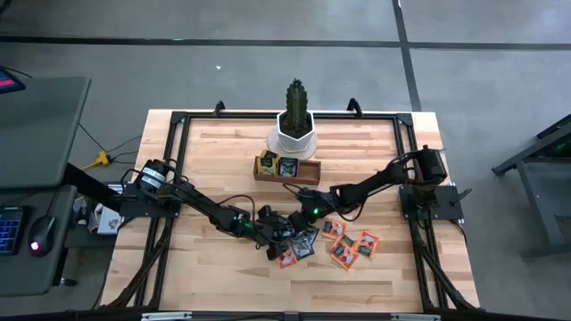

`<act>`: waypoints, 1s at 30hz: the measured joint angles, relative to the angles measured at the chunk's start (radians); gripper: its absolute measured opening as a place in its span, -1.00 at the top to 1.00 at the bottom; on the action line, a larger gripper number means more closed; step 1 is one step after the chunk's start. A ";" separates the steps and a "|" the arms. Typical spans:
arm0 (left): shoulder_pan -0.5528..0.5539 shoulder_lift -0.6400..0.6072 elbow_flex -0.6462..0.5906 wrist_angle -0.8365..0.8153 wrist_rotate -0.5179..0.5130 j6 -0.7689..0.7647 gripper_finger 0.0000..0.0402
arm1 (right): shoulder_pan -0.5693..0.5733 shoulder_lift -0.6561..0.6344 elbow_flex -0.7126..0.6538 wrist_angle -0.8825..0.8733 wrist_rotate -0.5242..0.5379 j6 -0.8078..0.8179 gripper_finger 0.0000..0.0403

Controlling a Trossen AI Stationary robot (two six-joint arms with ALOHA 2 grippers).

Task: Pick & Place Tea
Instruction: Put the purple tea bag into the middle section of the wooden organizer

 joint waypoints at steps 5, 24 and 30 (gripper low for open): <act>0.000 0.000 -0.001 0.003 0.000 0.000 0.15 | -0.002 0.001 0.000 0.003 -0.003 -0.007 0.22; 0.002 -0.020 -0.002 -0.003 0.071 0.031 0.15 | -0.001 0.003 -0.002 -0.001 0.024 -0.093 0.99; 0.003 -0.102 -0.003 -0.137 0.102 0.060 0.15 | 0.000 0.005 -0.002 -0.003 0.039 -0.114 1.00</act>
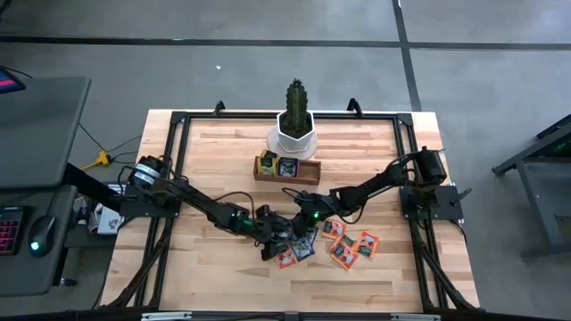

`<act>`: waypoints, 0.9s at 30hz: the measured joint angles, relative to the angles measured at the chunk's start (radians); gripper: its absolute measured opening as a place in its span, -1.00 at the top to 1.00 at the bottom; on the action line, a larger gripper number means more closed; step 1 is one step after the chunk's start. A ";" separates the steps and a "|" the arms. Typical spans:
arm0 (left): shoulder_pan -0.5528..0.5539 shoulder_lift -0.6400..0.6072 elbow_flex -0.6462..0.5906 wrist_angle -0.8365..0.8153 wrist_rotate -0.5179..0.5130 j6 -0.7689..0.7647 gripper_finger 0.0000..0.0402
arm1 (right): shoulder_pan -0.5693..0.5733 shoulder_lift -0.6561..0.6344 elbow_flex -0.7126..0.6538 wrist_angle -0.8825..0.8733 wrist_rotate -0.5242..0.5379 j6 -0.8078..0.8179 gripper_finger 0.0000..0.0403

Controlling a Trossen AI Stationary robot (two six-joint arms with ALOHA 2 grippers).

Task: Pick & Place Tea
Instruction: Put the purple tea bag into the middle section of the wooden organizer

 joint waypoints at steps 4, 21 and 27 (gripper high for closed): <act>-0.004 -0.091 -0.006 -0.177 -0.019 0.001 0.15 | -0.001 0.001 -0.001 -0.004 0.019 -0.005 1.00; -0.012 -0.321 -0.031 -0.694 -0.130 -0.123 0.15 | 0.017 -0.060 0.007 -0.035 0.111 -0.114 1.00; -0.026 -0.346 -0.111 -0.608 -0.118 -0.168 0.15 | 0.018 -0.179 0.008 -0.158 0.190 -0.205 1.00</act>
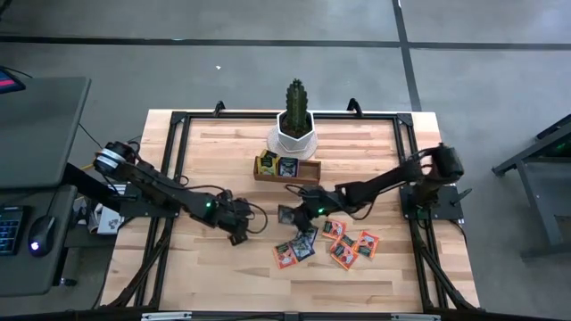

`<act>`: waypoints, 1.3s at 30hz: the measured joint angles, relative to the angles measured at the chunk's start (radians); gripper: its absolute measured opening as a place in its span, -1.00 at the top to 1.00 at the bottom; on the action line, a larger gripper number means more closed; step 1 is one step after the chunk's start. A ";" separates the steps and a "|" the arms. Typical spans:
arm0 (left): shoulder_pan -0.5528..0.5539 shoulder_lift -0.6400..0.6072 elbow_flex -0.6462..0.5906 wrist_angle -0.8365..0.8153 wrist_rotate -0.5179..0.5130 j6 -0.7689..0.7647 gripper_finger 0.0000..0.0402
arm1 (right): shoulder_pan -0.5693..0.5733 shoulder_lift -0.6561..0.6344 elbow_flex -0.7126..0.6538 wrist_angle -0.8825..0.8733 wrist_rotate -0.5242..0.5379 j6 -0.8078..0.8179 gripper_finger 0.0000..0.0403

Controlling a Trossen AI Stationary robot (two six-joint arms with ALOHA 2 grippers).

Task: Pick & Place Tea
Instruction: Put the purple tea bag into the middle section of the wooden organizer

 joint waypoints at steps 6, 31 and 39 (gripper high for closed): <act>-0.004 -0.081 -0.153 0.262 0.022 -0.005 0.15 | -0.019 -0.123 0.008 -0.127 0.104 -0.111 1.00; -0.003 -0.128 -0.565 1.296 0.032 0.019 0.15 | -0.365 -0.120 0.166 -0.295 0.011 -0.468 1.00; -0.003 -0.128 -0.565 1.369 0.055 0.063 0.15 | -0.371 -0.040 0.166 -0.211 -0.045 -0.448 1.00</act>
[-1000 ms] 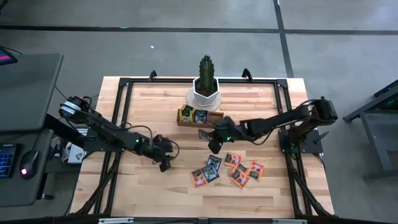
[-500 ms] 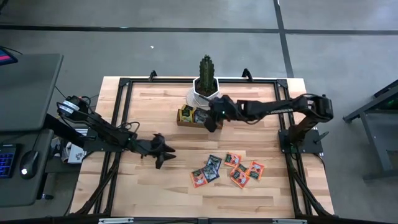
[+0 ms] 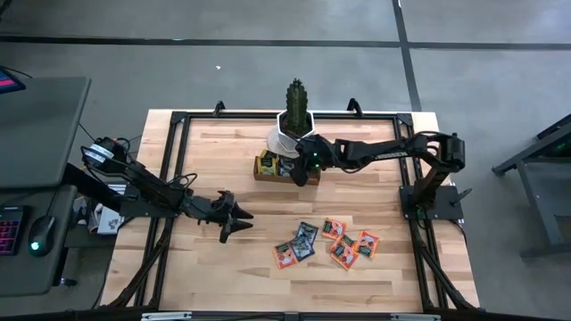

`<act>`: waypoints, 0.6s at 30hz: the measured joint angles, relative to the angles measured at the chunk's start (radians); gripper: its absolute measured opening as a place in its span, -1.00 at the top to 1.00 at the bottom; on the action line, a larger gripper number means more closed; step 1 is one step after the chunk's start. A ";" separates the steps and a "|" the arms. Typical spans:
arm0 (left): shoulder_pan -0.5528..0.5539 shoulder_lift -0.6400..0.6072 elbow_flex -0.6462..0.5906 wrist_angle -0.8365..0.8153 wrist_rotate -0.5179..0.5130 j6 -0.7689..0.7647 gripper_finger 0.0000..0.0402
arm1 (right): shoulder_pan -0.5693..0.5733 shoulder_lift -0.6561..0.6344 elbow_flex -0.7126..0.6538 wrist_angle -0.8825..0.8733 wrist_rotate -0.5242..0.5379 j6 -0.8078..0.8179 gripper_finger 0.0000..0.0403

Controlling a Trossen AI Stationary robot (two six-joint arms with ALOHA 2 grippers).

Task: Pick & Place Tea
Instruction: Put the purple tea bag into the middle section of the wooden organizer

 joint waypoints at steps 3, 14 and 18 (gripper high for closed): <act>0.000 0.000 0.000 0.004 0.006 0.008 0.15 | 0.000 0.031 0.000 -0.004 -0.009 0.006 1.00; 0.000 0.000 0.000 0.017 0.019 0.010 0.15 | -0.006 0.065 0.000 -0.002 -0.054 0.064 0.97; 0.000 0.000 0.000 0.016 0.017 0.010 0.15 | -0.006 0.061 0.000 -0.003 -0.055 0.064 0.84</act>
